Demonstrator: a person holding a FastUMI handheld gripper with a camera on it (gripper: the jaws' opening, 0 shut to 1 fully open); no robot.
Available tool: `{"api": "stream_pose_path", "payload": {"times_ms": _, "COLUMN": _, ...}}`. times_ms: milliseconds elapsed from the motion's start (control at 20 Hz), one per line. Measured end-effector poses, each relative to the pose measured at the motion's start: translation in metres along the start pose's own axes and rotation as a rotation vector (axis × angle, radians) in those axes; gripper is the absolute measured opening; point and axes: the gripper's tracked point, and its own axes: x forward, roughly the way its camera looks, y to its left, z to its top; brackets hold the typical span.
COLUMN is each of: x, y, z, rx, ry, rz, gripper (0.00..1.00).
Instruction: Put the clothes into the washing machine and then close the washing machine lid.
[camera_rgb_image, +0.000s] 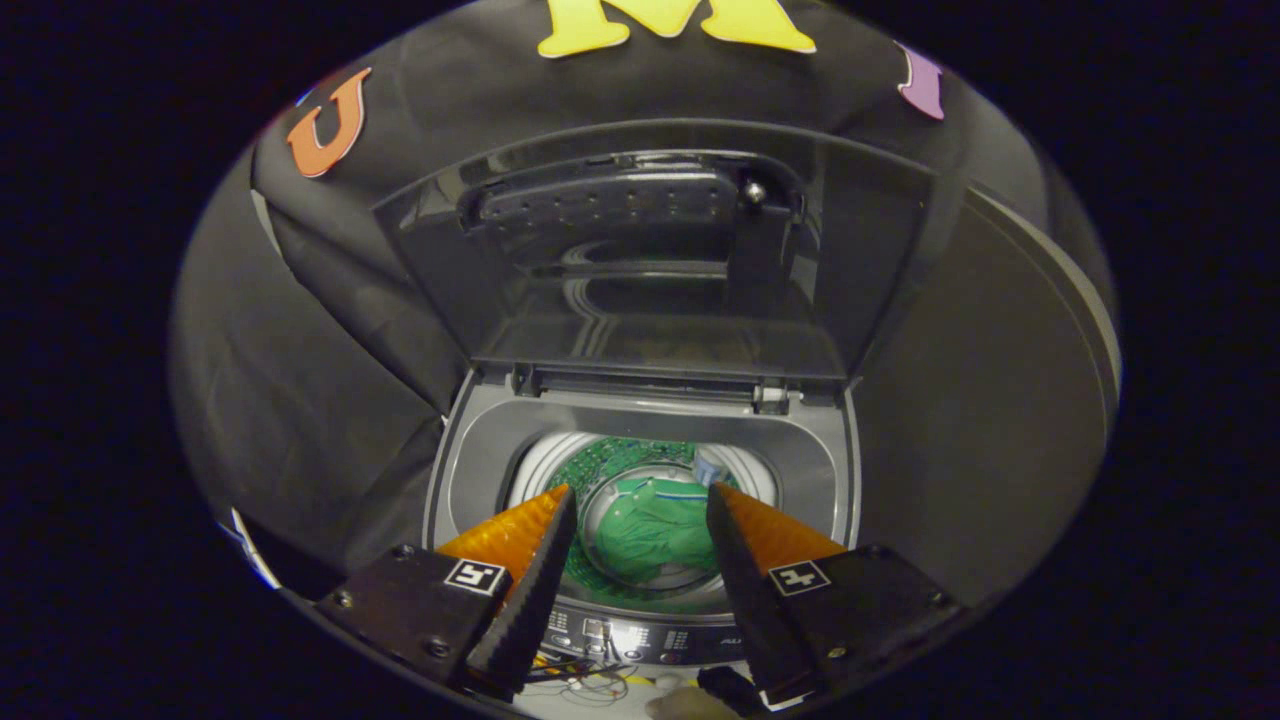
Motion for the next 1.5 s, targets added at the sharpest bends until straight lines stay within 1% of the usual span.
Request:
{"api": "stream_pose_path", "payload": {"times_ms": 50, "x": -0.002, "y": -0.003, "z": 0.005, "rx": -0.014, "ry": -0.019, "rz": -0.012, "gripper": 0.81}}
{"api": "stream_pose_path", "payload": {"times_ms": 350, "x": -0.025, "y": 0.000, "z": 0.034, "rx": -0.075, "ry": -0.121, "rz": -0.021, "gripper": 0.82}}
{"api": "stream_pose_path", "payload": {"times_ms": 450, "x": -0.034, "y": 0.003, "z": 0.045, "rx": -0.084, "ry": -0.158, "rz": -0.012, "gripper": 0.81}}
{"api": "stream_pose_path", "payload": {"times_ms": 650, "x": -0.052, "y": 0.008, "z": 0.080, "rx": -0.100, "ry": -0.249, "rz": 0.008, "gripper": 0.81}}
{"api": "stream_pose_path", "payload": {"times_ms": 900, "x": -0.074, "y": 0.011, "z": 0.122, "rx": -0.110, "ry": -0.342, "rz": 0.005, "gripper": 0.81}}
{"api": "stream_pose_path", "payload": {"times_ms": 1100, "x": -0.075, "y": 0.018, "z": 0.163, "rx": -0.119, "ry": -0.393, "rz": 0.004, "gripper": 0.81}}
{"api": "stream_pose_path", "payload": {"times_ms": 1250, "x": -0.073, "y": 0.020, "z": 0.188, "rx": -0.124, "ry": -0.413, "rz": -0.013, "gripper": 0.81}}
{"api": "stream_pose_path", "payload": {"times_ms": 1350, "x": -0.070, "y": 0.024, "z": 0.199, "rx": -0.111, "ry": -0.413, "rz": -0.015, "gripper": 0.81}}
{"api": "stream_pose_path", "payload": {"times_ms": 1500, "x": -0.055, "y": 0.028, "z": 0.215, "rx": -0.090, "ry": -0.397, "rz": -0.020, "gripper": 0.82}}
